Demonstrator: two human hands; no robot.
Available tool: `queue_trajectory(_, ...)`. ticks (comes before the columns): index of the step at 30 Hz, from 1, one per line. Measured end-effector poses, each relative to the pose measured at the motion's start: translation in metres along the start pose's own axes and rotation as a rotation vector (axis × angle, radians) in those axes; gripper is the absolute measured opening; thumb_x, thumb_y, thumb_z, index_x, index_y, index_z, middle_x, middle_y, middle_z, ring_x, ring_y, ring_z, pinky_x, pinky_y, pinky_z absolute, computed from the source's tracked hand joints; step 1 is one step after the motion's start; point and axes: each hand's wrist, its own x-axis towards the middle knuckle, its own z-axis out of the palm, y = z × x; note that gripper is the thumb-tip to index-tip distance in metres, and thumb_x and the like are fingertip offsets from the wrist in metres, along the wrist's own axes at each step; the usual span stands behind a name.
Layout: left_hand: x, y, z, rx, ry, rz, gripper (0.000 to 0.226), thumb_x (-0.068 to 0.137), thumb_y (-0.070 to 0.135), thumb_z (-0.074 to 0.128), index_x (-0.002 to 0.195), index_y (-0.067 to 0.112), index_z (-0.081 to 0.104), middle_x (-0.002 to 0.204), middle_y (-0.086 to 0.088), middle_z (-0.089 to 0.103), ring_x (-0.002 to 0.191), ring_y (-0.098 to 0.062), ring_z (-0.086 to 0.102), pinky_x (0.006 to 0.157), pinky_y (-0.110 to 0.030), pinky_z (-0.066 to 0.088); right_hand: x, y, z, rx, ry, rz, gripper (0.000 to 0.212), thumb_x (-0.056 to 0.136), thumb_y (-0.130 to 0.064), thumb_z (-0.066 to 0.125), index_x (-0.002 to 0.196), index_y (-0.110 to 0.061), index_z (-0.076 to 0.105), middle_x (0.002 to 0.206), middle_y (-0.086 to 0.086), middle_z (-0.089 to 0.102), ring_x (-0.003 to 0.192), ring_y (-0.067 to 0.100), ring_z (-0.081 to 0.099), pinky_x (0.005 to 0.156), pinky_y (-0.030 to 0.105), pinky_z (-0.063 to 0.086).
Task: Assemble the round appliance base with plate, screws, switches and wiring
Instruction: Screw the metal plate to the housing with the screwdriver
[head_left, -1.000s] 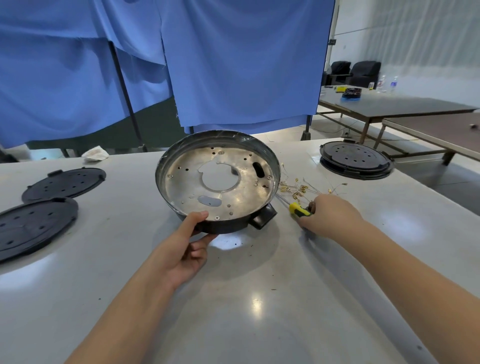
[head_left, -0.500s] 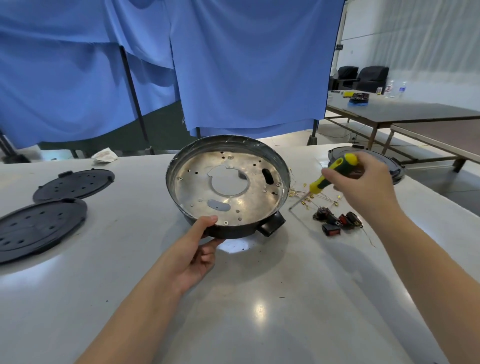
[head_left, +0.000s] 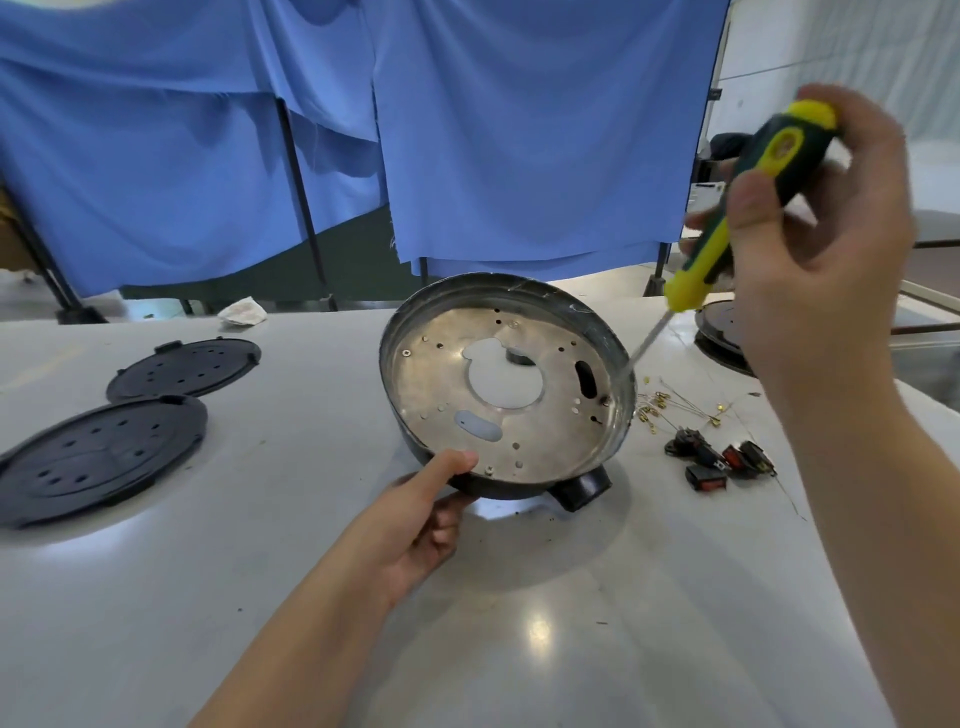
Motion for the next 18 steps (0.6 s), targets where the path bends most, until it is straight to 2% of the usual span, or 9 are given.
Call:
queue_trajectory(4, 0.000, -0.003, 0.001, 0.040, 0.010, -0.015, 0.018, 0.075, 0.019, 0.075, 0.076, 0.013, 0.058, 0.089, -0.015, 0.064, 0.036, -0.007, 0.027, 0.033, -0.017, 0.027, -0.015, -0.007, 0.024, 0.203, -0.189, 0.142, 0.029, 0.096, -0.009, 0.049, 0.122, -0.018, 0.039, 0.106, 0.017, 0.055, 0.079, 0.018, 0.070, 0.069, 0.030, 0.058)
queue_trajectory(7, -0.002, -0.003, 0.003, 0.057, 0.011, -0.029, 0.019, 0.078, 0.020, 0.073, 0.074, 0.013, 0.057, 0.084, -0.014, 0.064, 0.035, -0.007, 0.026, 0.033, -0.017, 0.026, -0.028, 0.002, 0.039, 0.230, -0.271, 0.219, 0.034, 0.096, -0.004, 0.049, 0.126, -0.011, 0.038, 0.104, 0.018, 0.054, 0.080, 0.020, 0.070, 0.074, 0.034, 0.059)
queue_trajectory(10, -0.003, -0.003, 0.005, 0.090, 0.021, -0.021, 0.020, 0.078, 0.020, 0.073, 0.077, 0.012, 0.054, 0.085, -0.014, 0.060, 0.035, -0.008, 0.026, 0.034, -0.017, 0.024, -0.036, 0.012, 0.047, 0.241, -0.284, 0.270, 0.036, 0.095, -0.003, 0.049, 0.129, -0.006, 0.037, 0.106, 0.023, 0.053, 0.079, 0.022, 0.070, 0.075, 0.035, 0.059)
queue_trajectory(18, -0.004, -0.003, 0.007, 0.132, 0.041, -0.019, 0.019, 0.077, 0.022, 0.073, 0.083, 0.011, 0.058, 0.089, -0.014, 0.058, 0.036, -0.007, 0.027, 0.036, -0.017, 0.024, -0.033, 0.022, 0.048, 0.263, -0.281, 0.289, 0.033, 0.096, -0.005, 0.048, 0.127, -0.010, 0.038, 0.107, 0.024, 0.053, 0.079, 0.023, 0.070, 0.074, 0.035, 0.058)
